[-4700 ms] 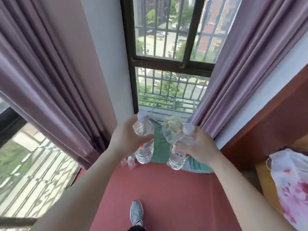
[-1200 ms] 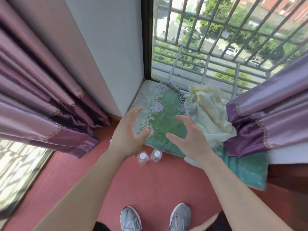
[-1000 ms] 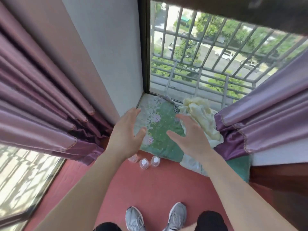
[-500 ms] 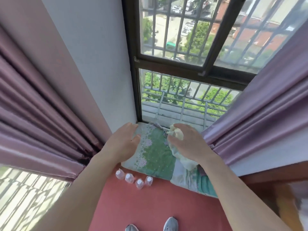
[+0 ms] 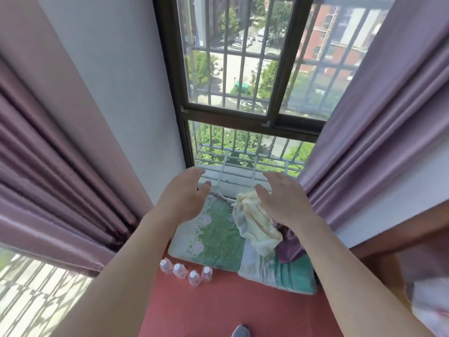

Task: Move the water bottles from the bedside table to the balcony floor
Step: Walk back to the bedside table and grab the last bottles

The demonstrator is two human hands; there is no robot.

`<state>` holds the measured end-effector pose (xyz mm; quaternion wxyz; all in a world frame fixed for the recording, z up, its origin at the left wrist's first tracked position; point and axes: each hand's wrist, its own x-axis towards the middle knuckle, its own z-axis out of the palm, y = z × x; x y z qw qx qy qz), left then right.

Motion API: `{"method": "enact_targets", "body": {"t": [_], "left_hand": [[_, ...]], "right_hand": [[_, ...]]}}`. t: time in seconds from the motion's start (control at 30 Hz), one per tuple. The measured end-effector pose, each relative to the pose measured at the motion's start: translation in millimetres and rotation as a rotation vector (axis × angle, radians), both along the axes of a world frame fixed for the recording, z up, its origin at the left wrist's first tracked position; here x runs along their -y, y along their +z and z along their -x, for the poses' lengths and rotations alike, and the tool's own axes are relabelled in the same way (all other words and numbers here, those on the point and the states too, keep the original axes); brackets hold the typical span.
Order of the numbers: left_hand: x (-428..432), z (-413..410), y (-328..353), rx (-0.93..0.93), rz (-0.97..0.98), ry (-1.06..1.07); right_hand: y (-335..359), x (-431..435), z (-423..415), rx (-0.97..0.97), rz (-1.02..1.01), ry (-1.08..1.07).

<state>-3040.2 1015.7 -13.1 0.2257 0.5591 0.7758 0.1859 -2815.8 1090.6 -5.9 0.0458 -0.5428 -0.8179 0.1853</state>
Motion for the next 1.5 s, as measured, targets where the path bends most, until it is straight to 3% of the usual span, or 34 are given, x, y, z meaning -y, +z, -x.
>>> {"method": "enact_targets", "body": {"t": [0.37,0.47,0.67,0.83,1.13,1.5], "left_hand": [[-6,-14,4,0.064,-0.003,-0.124],[-20,-17,10,0.026,-0.028,-0.283],[-34,-32,11,-0.26,-0.049,-0.591],[-24,-58,4,-0.313,-0.083,-0.836],[43,-146,21,-0.155,-0.211,-1.146],[176,-326,28,-0.191,-0.322,-1.455]], "right_hand": [[2,22,-27,0.03,-0.006,-0.15],[4,36,-32,0.048,-0.03,-0.273],[8,93,-48,0.16,-0.059,-0.538],[3,155,-56,0.179,-0.051,-0.752],[3,269,-115,0.173,-0.096,-1.01],[14,457,-230,0.234,-0.072,-1.298]]}}
